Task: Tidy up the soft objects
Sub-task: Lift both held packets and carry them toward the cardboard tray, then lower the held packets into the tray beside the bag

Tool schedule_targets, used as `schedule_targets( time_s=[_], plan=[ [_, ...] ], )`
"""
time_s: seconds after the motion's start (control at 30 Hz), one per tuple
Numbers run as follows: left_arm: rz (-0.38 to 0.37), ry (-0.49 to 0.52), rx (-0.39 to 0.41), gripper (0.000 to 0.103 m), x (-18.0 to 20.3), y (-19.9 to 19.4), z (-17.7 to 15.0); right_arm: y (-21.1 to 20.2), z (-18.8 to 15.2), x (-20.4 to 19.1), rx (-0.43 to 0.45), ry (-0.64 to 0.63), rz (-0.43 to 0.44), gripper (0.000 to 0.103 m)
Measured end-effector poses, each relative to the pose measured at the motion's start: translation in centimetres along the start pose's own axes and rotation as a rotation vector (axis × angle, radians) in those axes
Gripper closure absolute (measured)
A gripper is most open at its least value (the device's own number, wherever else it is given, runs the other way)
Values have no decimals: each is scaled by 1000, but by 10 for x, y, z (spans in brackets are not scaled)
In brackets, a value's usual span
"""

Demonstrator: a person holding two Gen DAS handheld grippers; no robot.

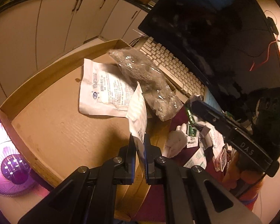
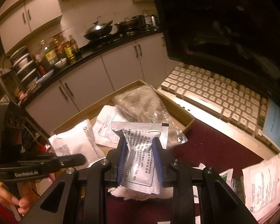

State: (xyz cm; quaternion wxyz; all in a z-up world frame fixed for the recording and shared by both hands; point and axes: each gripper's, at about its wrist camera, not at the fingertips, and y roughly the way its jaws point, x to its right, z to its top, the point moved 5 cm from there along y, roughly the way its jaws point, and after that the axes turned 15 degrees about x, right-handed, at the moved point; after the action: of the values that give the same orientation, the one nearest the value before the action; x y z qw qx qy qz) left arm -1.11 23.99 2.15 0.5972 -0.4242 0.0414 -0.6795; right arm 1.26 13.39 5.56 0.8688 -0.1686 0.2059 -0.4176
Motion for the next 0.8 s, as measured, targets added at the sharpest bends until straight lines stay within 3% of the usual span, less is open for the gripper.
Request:
schedule_targets(
  time_s=[0.8],
  plan=[
    [84, -38, 8, 96, -23, 31, 36, 36, 14, 29, -32, 44, 0, 73]
  ],
)
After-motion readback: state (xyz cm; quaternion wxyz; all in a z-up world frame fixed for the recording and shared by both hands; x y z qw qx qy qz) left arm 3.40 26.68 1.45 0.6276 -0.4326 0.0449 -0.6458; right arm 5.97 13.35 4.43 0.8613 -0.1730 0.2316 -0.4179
